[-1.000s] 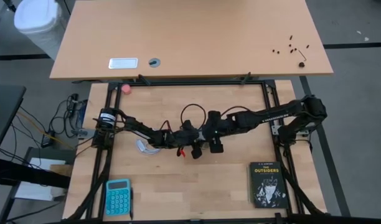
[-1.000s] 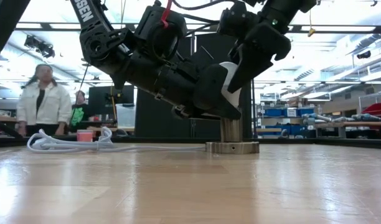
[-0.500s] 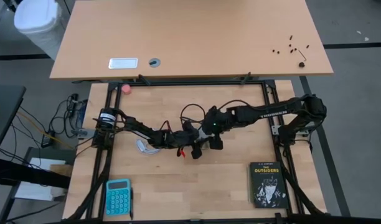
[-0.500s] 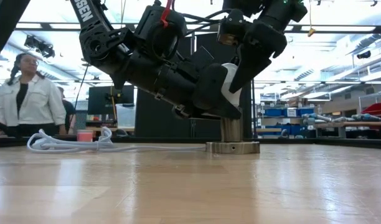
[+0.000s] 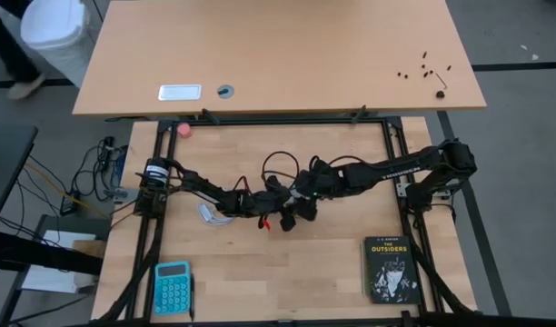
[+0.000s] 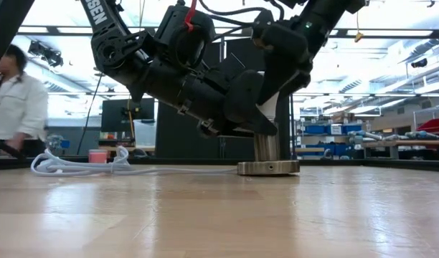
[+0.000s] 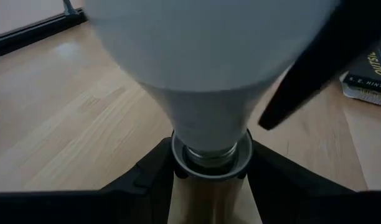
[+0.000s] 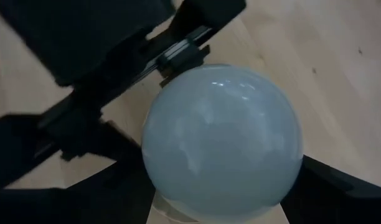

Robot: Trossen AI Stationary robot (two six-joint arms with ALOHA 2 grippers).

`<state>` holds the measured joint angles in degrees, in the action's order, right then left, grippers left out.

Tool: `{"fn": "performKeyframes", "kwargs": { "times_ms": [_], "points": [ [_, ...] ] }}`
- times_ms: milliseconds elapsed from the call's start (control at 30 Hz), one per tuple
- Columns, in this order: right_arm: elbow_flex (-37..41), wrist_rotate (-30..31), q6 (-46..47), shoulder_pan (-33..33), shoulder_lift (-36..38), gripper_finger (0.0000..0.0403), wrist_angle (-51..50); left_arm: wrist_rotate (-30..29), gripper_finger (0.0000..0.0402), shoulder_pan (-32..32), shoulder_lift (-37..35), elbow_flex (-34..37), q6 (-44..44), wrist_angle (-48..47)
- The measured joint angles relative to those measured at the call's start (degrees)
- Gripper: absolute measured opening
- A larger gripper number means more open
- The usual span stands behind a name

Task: Screw lightbulb
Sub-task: Insert the white lightbulb into the silver lamp

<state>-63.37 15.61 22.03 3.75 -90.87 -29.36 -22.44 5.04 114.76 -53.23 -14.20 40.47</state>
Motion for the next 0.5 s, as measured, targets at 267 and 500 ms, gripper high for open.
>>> {"fn": "performKeyframes", "kwargs": {
  "times_ms": [267,500],
  "points": [
    [0.0,0.1,3.6,1.0,-4.6,0.0292,1.4,-2.8,0.0178,0.9,0.0,0.0,-0.7,-0.6],
    [0.0,1.9,2.7,2.6,-4.3,0.0294,2.8,-3.9,0.0178,1.4,0.0,0.0,0.0,-0.5]
  ]
}}
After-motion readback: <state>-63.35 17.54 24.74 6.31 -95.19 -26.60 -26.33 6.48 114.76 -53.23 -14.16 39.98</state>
